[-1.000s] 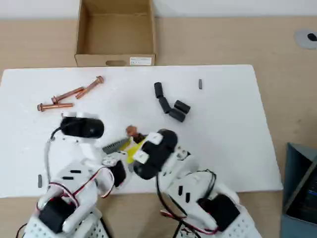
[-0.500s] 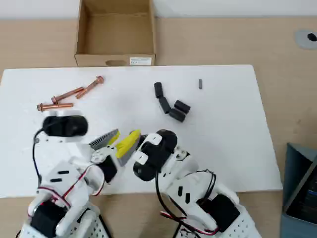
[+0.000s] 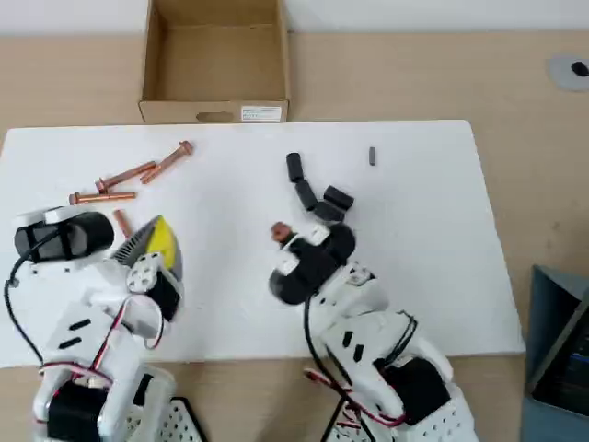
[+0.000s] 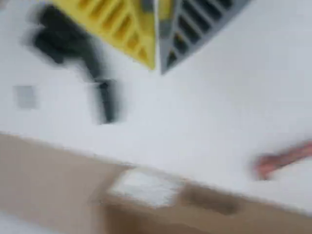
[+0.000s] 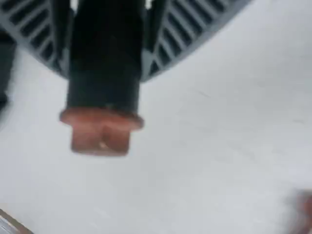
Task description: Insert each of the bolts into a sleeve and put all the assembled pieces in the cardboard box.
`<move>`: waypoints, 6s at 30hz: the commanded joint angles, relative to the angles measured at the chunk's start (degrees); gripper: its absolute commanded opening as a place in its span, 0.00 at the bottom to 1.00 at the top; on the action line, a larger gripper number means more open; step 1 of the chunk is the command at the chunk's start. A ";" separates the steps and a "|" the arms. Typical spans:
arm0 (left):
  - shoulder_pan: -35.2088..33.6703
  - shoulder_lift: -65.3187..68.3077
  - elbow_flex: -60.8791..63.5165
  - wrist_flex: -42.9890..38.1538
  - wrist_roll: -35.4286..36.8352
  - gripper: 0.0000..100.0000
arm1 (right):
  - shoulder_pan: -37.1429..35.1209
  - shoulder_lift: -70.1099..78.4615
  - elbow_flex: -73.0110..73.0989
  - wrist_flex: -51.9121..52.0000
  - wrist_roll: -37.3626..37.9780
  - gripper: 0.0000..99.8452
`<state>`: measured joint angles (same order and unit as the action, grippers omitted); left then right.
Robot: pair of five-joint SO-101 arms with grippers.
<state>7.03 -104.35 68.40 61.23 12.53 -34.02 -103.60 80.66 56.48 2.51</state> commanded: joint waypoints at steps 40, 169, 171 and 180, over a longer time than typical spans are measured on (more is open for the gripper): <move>-19.25 -0.13 25.67 0.09 -18.11 0.00 | 15.16 98.51 -89.10 -5.89 -0.70 0.01; -19.08 -0.13 25.67 0.09 -18.20 0.00 | 12.26 143.78 -113.71 32.18 7.91 0.20; -19.08 -0.13 25.67 0.09 -18.20 0.00 | 12.26 144.48 -113.71 32.18 7.30 0.20; -19.08 -0.13 25.67 0.09 -18.20 0.00 | 12.26 149.05 -113.89 32.18 5.63 0.08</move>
<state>-11.78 -104.09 94.33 61.23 -5.41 -21.10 44.35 -32.75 88.13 8.75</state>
